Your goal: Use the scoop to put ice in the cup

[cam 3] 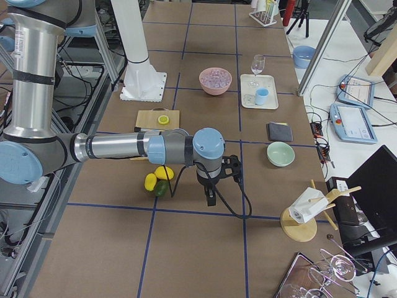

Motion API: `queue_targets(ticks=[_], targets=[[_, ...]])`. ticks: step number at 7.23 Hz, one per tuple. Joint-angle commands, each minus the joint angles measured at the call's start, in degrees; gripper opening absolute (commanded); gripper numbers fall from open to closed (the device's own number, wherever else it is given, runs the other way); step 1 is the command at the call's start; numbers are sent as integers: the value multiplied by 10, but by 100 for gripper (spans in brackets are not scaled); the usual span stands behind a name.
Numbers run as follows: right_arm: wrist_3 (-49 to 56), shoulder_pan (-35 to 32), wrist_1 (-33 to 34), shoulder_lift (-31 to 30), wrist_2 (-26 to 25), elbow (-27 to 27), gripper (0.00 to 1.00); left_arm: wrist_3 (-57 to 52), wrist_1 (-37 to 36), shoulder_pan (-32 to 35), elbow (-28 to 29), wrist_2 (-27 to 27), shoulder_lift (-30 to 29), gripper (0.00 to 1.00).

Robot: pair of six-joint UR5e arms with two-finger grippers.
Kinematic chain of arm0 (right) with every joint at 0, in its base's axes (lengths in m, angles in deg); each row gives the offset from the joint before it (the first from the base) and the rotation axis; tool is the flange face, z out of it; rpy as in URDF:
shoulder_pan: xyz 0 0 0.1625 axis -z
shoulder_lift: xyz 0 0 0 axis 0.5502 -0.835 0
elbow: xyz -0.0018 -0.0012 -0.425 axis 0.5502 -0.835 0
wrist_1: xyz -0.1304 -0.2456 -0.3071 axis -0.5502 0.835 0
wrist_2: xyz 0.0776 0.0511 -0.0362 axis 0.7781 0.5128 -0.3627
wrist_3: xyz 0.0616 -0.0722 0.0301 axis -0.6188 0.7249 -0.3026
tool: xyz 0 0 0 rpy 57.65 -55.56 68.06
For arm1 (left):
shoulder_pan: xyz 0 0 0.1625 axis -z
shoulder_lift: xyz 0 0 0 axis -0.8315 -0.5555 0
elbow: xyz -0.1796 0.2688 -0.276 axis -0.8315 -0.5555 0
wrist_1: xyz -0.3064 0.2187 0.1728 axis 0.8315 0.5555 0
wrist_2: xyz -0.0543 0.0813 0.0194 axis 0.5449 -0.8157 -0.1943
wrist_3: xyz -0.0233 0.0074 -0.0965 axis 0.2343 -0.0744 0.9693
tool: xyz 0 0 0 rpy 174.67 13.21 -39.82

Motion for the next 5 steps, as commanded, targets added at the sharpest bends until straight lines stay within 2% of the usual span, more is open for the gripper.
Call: queue_targets(ticks=[1, 3, 5], targets=[[-2, 1, 0, 3, 1, 6, 100, 11, 61, -28, -2, 0, 0, 100], [-18, 7, 0, 6, 3, 10, 100, 48, 120, -52, -8, 0, 0, 100], [-62, 28, 0, 6, 3, 34, 100, 42, 270, -122, -7, 0, 1, 100]])
